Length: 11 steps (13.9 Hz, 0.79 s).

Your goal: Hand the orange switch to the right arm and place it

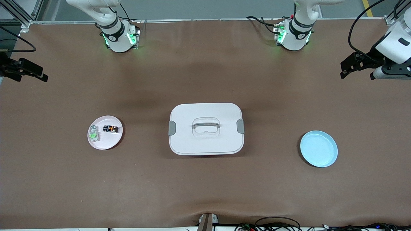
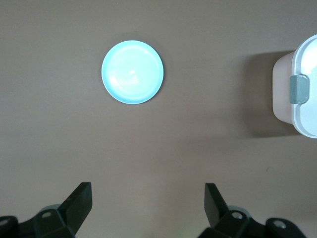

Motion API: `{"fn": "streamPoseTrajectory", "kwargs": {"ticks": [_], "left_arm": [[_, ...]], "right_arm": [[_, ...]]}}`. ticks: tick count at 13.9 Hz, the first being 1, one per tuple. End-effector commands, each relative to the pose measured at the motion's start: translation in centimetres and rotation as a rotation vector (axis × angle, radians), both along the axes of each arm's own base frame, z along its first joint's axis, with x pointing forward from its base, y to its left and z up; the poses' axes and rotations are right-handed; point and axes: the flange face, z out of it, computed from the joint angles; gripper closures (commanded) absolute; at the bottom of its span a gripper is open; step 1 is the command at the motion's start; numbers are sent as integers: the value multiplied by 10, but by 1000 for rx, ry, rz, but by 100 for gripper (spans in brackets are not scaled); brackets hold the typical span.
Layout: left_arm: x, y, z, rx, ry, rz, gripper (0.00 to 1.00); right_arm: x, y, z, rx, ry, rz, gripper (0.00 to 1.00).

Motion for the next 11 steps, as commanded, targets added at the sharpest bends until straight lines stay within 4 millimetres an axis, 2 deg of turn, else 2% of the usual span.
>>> {"fn": "streamPoseTrajectory", "kwargs": {"ticks": [1, 4, 11], "left_arm": [[7, 0, 7, -15, -5, -8, 0], [11, -1, 10, -18, -11, -8, 0], [14, -1, 14, -19, -16, -6, 0]], "right_arm": [[-13, 0, -3, -12, -14, -10, 0], [-24, 1, -8, -38, -43, 3, 0], [-23, 7, -7, -83, -53, 26, 0]]}}
